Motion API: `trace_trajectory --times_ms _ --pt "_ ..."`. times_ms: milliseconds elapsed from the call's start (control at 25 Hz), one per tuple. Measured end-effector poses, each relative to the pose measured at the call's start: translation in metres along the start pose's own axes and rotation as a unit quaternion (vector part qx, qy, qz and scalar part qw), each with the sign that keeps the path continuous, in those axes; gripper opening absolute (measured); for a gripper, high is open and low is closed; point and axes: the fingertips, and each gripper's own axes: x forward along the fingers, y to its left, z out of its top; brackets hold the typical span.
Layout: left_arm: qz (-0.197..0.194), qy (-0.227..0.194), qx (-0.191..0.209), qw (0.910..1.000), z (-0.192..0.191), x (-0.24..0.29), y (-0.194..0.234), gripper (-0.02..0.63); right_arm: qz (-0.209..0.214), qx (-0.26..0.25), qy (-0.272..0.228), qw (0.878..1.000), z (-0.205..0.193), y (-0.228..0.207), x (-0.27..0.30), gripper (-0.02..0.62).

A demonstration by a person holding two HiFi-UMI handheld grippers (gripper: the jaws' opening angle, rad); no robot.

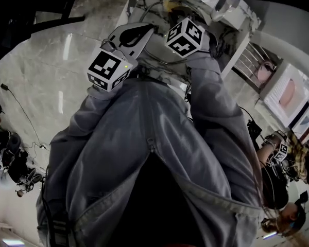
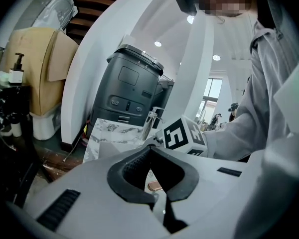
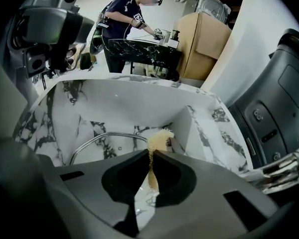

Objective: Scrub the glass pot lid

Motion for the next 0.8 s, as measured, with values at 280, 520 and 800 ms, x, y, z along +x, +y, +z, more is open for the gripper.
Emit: trace_trajectory --times_ms 280,520,800 --pt "0.026 0.0 -0.026 0.9993 -0.005 -0.01 0.022 0.011 0.04 -0.013 0.043 0.998 0.004 0.012 0.047 0.044" --pt "0.039 0.038 -0.04 0.9977 -0.021 -0.007 0.031 0.011 0.05 -0.025 0.075 0.996 0.0 0.016 0.072 0.044" --pt "0.069 0.109 -0.063 0.9896 -0.045 0.0 0.043 0.011 0.07 -0.036 0.096 0.992 -0.01 0.033 0.087 0.044"
